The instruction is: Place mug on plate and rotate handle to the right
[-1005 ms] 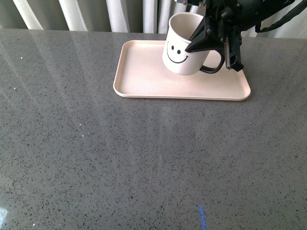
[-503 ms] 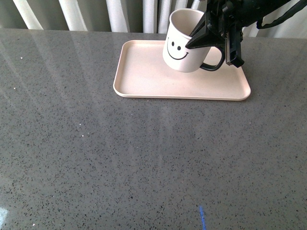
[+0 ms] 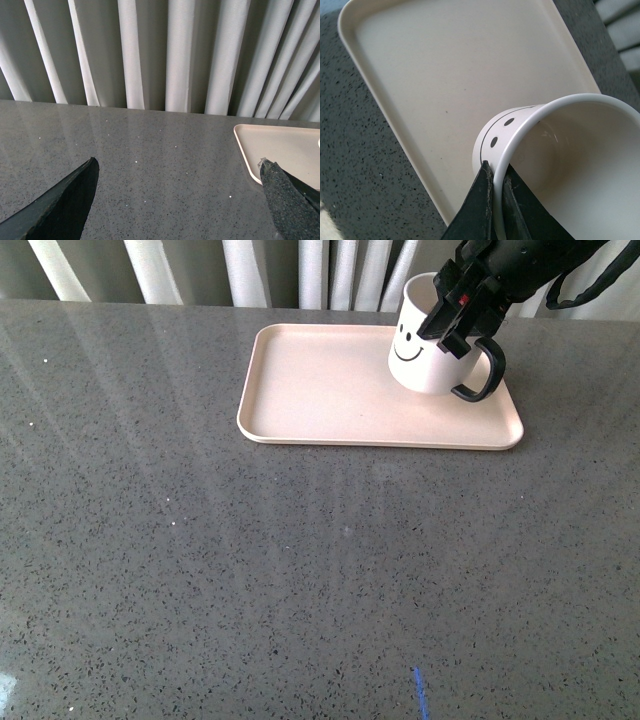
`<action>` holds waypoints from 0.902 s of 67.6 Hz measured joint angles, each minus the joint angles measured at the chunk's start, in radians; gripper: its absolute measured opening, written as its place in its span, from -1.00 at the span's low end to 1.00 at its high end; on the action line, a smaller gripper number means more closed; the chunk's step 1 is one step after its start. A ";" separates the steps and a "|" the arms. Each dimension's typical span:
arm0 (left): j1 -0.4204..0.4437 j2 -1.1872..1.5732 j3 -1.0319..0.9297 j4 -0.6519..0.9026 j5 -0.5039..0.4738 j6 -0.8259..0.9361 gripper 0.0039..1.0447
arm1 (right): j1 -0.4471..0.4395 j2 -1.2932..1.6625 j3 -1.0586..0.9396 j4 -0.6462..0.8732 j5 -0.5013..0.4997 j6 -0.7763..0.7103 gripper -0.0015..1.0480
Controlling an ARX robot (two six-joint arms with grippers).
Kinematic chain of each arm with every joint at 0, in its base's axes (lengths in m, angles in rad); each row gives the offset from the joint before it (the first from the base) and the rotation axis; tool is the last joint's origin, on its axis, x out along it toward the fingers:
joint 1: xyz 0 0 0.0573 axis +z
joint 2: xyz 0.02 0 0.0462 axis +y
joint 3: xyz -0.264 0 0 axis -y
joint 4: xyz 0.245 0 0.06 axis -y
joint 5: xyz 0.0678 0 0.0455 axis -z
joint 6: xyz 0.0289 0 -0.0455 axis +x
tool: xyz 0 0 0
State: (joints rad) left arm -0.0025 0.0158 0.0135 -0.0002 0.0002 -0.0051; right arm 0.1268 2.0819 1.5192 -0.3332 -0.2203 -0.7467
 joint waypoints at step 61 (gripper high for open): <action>0.000 0.000 0.000 0.000 0.000 0.000 0.83 | -0.010 0.132 0.204 -0.344 -0.243 -0.889 -0.97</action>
State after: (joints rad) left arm -0.0025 0.0158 0.0135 -0.0002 0.0002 -0.0048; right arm 0.1173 2.2139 1.7229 -0.6777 -0.4637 -1.6356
